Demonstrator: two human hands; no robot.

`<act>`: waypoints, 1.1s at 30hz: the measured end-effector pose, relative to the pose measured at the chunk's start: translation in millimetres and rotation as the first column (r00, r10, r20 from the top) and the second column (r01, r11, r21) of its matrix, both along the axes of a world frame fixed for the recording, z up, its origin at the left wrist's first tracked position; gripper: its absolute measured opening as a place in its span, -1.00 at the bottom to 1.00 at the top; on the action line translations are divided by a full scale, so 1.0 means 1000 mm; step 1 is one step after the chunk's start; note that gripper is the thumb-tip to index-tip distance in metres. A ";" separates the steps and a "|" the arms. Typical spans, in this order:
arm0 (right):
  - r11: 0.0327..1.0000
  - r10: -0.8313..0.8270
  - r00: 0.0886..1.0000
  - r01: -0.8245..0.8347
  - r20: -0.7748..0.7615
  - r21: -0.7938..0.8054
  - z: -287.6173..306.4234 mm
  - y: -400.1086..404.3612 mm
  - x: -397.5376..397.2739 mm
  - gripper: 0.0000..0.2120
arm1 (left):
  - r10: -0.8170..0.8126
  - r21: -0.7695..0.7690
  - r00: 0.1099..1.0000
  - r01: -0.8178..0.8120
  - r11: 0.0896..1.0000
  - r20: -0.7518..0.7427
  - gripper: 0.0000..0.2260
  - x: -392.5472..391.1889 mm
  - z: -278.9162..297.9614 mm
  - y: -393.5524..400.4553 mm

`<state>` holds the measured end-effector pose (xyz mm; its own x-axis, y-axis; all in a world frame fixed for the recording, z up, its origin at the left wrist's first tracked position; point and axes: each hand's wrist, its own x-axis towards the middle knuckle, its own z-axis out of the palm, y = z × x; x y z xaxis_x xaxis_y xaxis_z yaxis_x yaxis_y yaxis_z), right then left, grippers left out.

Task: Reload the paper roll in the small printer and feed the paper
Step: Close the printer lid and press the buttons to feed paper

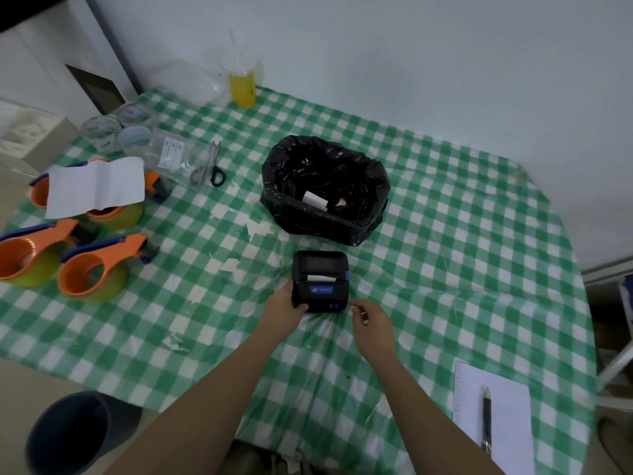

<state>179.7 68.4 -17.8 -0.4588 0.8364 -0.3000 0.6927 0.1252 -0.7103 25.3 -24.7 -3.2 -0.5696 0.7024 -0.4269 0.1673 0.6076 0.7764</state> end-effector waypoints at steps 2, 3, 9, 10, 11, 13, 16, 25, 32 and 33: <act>1.000 0.003 1.000 -0.003 -0.001 0.003 0.000 0.000 0.001 -0.78 | -0.008 -0.006 1.000 0.008 1.000 0.009 -0.53 0.001 0.002 -0.001; 1.000 0.005 1.000 -0.005 -0.005 0.004 0.000 -0.001 0.002 -0.79 | -0.012 -0.011 1.000 0.013 1.000 0.013 -0.51 0.001 0.002 -0.002; 1.000 0.019 1.000 -0.019 -0.003 -0.010 0.002 -0.004 0.004 -0.79 | -0.024 -0.043 1.000 0.024 0.999 0.001 -0.52 0.002 0.009 -0.009; 1.000 0.020 1.000 -0.020 -0.004 -0.013 0.002 -0.004 0.004 -0.79 | -0.019 -0.047 1.000 0.019 0.999 -0.004 -0.52 0.002 0.010 -0.010; 1.000 0.020 1.000 -0.020 -0.004 -0.014 0.002 -0.005 0.005 -0.79 | -0.014 -0.050 1.000 0.013 0.999 -0.007 -0.51 0.002 0.010 -0.012; 1.000 0.022 1.000 -0.022 -0.002 -0.017 0.002 -0.005 0.005 -0.79 | -0.005 -0.051 1.000 0.004 0.999 -0.007 -0.51 0.003 0.010 -0.014; 0.999 0.025 1.000 -0.025 0.001 -0.022 0.001 -0.007 0.006 -0.79 | 0.021 -0.042 1.000 -0.021 0.999 0.003 -0.52 0.004 0.009 -0.017; 0.999 0.042 0.999 -0.042 0.031 -0.007 0.000 -0.010 0.007 -0.78 | 0.052 -0.001 0.999 -0.052 0.999 0.005 -0.57 0.007 0.006 -0.021; 0.999 0.053 0.998 -0.053 0.032 -0.011 -0.001 -0.011 0.008 -0.79 | 0.067 0.012 0.998 -0.067 0.998 0.021 -0.60 0.008 0.004 -0.020; 0.999 0.053 0.998 -0.053 0.033 -0.010 -0.001 -0.011 0.008 -0.79 | 0.066 0.013 0.998 -0.067 0.998 0.022 -0.60 0.009 0.005 -0.020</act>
